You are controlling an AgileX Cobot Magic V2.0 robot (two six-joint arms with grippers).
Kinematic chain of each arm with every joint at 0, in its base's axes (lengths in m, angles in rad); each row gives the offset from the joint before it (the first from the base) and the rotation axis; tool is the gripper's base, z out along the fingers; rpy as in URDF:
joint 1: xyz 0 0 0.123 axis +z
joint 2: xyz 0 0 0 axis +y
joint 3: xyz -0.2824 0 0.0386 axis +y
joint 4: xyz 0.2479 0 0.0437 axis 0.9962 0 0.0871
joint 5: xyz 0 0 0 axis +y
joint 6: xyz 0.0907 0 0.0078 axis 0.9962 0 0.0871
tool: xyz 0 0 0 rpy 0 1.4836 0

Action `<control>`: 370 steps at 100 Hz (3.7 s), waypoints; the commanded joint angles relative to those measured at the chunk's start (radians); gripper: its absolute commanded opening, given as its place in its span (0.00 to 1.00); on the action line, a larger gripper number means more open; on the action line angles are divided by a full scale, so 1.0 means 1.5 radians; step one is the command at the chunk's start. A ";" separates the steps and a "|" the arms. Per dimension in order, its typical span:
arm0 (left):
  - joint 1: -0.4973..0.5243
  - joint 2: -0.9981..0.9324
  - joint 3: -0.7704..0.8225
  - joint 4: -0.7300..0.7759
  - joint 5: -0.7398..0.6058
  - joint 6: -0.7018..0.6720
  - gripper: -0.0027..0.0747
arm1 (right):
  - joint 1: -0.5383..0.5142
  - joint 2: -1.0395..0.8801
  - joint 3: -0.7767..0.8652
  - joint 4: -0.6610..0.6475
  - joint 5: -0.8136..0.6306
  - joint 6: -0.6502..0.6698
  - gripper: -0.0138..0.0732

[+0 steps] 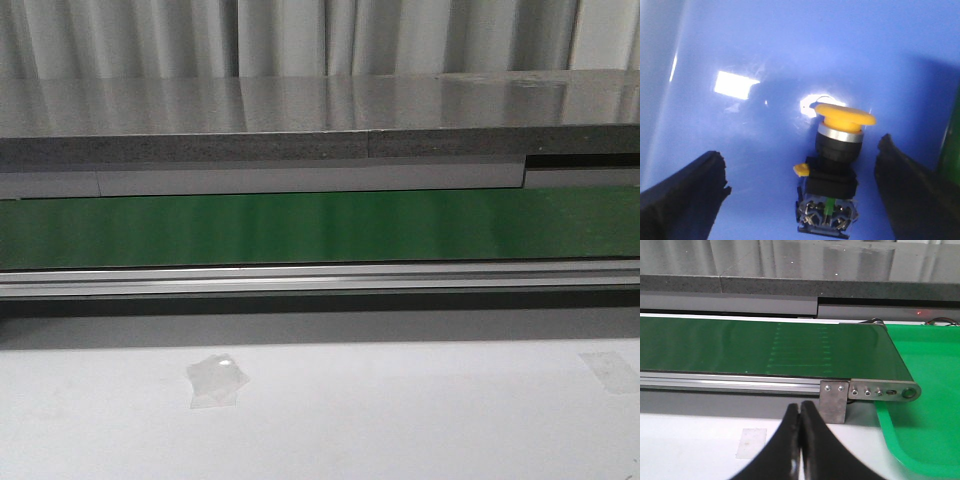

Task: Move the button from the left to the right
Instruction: 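Close the left gripper on the yellow-capped button's black body, then lift the button and lower it onto the green conveyor belt, then release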

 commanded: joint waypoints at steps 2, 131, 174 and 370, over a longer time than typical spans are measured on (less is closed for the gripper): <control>0.001 -0.025 -0.019 -0.014 -0.028 0.003 0.79 | -0.003 -0.008 -0.011 -0.004 -0.054 0.000 0.08; 0.002 0.013 -0.022 -0.060 -0.005 0.021 0.01 | -0.003 -0.008 -0.011 -0.004 -0.054 0.000 0.08; -0.033 -0.125 -0.080 -0.065 0.084 0.029 0.01 | -0.003 -0.008 -0.011 -0.004 -0.054 0.000 0.08; -0.146 -0.384 0.008 -0.143 0.018 0.122 0.77 | -0.003 -0.008 -0.011 -0.004 -0.054 0.000 0.08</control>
